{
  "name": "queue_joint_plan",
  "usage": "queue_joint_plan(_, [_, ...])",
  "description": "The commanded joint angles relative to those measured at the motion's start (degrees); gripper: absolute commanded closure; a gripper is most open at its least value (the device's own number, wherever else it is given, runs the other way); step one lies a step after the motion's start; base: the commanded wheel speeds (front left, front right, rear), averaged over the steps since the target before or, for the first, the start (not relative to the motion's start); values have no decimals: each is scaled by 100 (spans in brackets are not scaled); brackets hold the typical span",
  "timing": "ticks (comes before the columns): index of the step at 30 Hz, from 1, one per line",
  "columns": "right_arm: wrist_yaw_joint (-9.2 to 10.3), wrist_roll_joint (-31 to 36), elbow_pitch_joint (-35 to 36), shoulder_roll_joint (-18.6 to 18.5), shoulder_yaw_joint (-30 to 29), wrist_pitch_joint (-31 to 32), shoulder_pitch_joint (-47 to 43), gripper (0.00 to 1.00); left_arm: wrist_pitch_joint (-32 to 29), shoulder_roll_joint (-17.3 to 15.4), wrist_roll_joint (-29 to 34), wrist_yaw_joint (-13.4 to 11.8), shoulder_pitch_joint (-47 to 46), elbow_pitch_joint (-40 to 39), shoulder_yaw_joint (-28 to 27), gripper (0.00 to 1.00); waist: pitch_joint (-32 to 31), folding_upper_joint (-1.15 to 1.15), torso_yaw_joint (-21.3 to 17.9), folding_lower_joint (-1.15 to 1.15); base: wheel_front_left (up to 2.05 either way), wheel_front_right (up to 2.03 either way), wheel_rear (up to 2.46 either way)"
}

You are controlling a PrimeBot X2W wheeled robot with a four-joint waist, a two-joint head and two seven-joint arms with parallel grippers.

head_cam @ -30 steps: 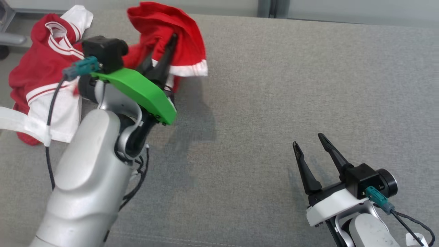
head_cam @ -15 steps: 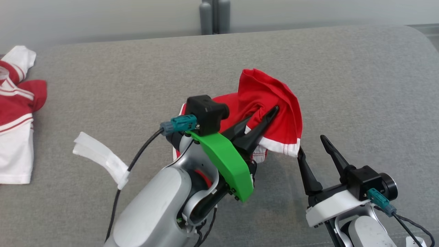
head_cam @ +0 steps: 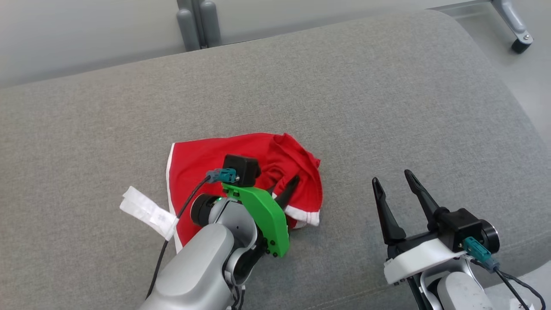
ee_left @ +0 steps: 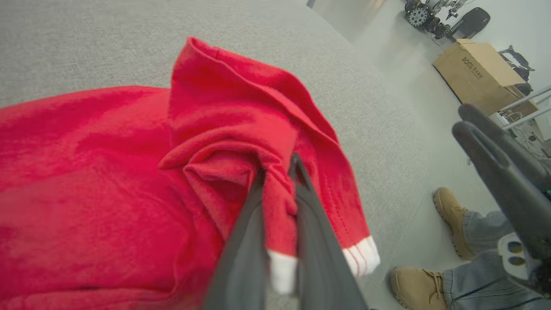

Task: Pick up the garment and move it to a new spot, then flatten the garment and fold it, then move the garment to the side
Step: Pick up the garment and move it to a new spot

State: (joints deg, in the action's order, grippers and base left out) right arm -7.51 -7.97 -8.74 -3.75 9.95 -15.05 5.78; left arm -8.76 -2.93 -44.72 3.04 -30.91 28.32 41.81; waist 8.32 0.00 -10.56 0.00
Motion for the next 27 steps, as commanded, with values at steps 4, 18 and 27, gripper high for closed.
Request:
queue_joint_plan(4, [4, -18, -3, 32, 13, -19, -22, 0, 339, -6, -45, 23, -199, 562, 134, 100, 13, 0, -90, 0, 0, 0, 0])
queue_joint_plan(18, [4, 172, 448, -214, -125, -19, -226, 0, 1257, -417, 85, -407, 26, -24, 280, 0, -361, 0, 381, 0, 0, 0, 0])
queue_joint_plan(27, [4, 216, 596, -449, -314, -19, -509, 0, 1802, -1666, 212, -1072, 1257, -1366, -175, 0, -645, 0, 843, 0, 0, 0, 0])
